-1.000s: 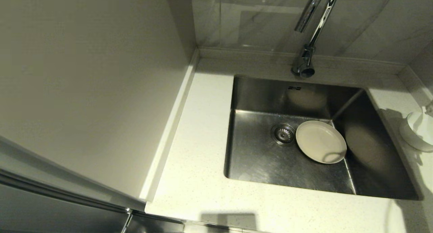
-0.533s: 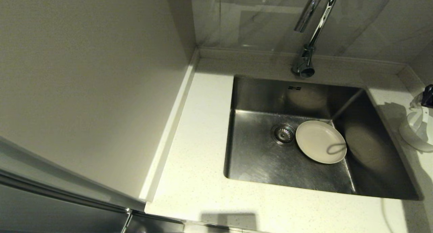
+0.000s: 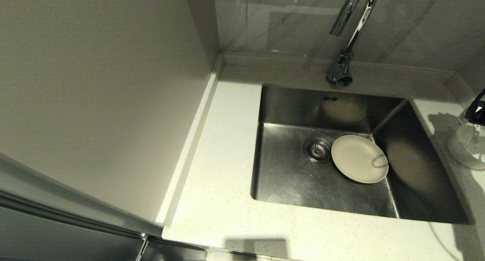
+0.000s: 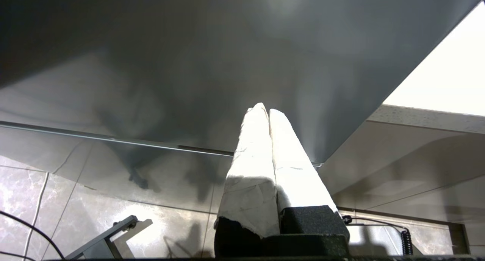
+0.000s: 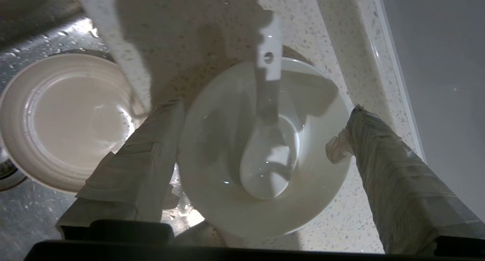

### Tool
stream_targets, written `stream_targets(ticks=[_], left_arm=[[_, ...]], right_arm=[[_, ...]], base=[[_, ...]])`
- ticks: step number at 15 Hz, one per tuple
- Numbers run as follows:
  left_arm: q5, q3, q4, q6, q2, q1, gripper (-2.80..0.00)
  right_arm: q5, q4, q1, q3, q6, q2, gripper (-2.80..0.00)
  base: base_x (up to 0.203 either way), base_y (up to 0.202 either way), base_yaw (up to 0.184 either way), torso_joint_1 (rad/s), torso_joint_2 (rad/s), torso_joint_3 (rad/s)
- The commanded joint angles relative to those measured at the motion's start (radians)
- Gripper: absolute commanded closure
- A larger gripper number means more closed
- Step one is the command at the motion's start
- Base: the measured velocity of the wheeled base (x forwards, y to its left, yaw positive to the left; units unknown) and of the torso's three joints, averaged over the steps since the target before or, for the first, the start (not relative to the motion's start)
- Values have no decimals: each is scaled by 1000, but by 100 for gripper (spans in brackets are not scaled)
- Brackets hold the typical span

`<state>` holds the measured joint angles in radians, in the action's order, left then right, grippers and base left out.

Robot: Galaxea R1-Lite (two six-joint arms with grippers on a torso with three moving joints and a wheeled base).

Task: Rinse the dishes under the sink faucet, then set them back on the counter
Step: Put a spoon into the sink

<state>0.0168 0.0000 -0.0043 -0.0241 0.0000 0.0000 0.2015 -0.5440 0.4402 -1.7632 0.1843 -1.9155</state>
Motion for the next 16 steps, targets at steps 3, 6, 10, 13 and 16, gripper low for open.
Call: stream_targets(ticks=[3, 6, 10, 13, 16], left_arm=[[0, 0, 0, 0, -3, 0, 0], [0, 0, 0, 0, -3, 0, 0], [0, 0, 0, 0, -3, 0, 0], [0, 0, 0, 0, -3, 0, 0], [0, 0, 0, 0, -3, 0, 0]], right_arm=[[0, -4, 9, 10, 3, -8, -280], [-1, -4, 9, 13, 3, -7, -280], [-2, -1, 8, 9, 4, -2, -280], [-14, 44, 2, -9, -18, -2, -280], [-14, 49, -5, -15, -42, -13, -280]], base=[[0, 0, 0, 0, 0, 0], [0, 0, 0, 0, 0, 0], [0, 0, 0, 0, 0, 0], [0, 0, 0, 0, 0, 0], [0, 0, 0, 0, 0, 0]])
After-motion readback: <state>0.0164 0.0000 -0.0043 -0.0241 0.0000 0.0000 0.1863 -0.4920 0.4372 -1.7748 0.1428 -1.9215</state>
